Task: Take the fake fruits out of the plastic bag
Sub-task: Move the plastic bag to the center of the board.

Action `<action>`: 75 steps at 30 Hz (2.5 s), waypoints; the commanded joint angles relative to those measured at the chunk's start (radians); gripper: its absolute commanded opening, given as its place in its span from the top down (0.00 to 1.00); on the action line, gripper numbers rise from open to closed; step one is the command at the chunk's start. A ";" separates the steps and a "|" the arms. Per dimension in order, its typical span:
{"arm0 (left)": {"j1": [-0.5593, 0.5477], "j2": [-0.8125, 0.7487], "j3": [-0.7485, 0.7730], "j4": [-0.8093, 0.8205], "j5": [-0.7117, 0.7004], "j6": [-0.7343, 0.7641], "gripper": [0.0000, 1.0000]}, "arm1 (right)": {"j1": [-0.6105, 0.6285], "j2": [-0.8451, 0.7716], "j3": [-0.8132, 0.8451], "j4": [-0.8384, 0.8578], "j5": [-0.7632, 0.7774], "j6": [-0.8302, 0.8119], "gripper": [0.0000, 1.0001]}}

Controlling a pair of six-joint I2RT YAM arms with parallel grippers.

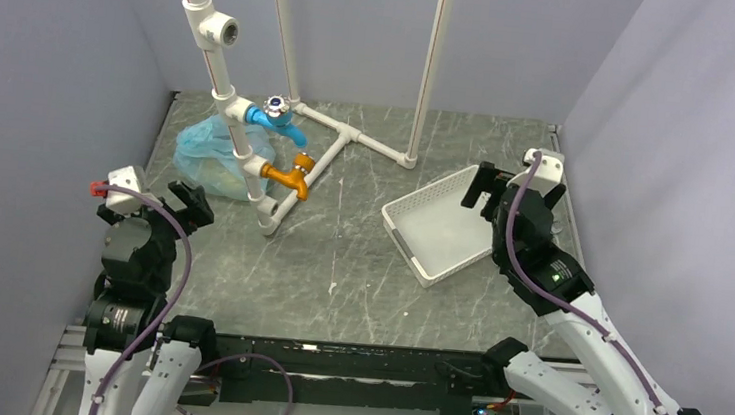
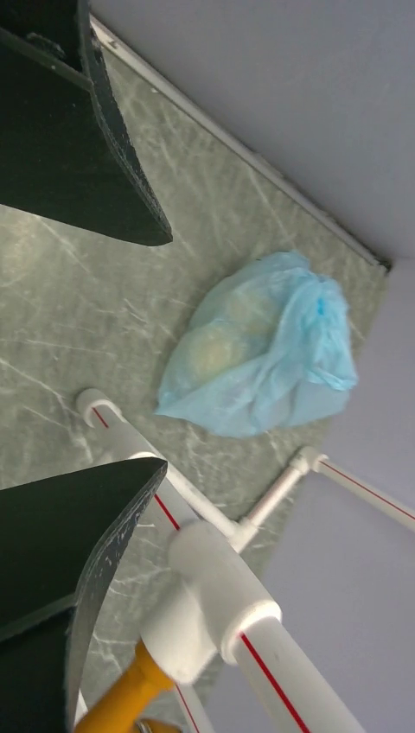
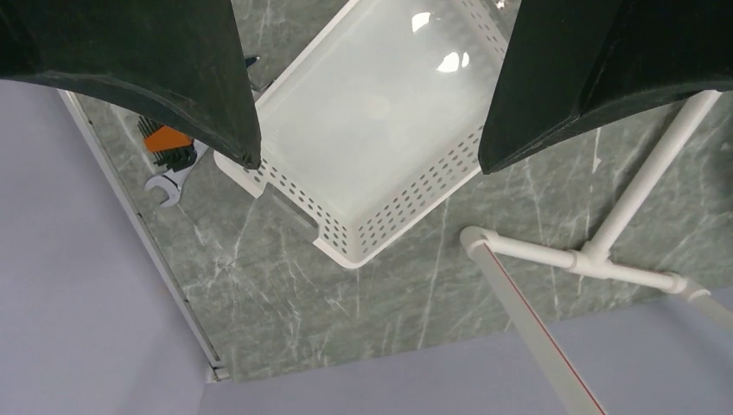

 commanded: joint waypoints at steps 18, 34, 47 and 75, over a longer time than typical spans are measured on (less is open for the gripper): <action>0.006 0.045 -0.062 -0.132 -0.006 -0.148 0.01 | 0.000 0.024 -0.085 0.068 -0.207 0.063 0.00; 0.150 0.328 0.081 -0.087 0.089 -0.206 0.01 | 0.000 -0.061 -0.247 0.170 -0.693 0.133 0.00; 0.312 0.544 0.089 0.224 0.289 -0.190 0.01 | 0.000 -0.093 -0.292 0.181 -0.679 0.061 0.00; 0.440 1.084 0.276 0.334 0.571 0.082 0.01 | 0.000 -0.045 -0.145 -0.007 -0.807 0.050 0.00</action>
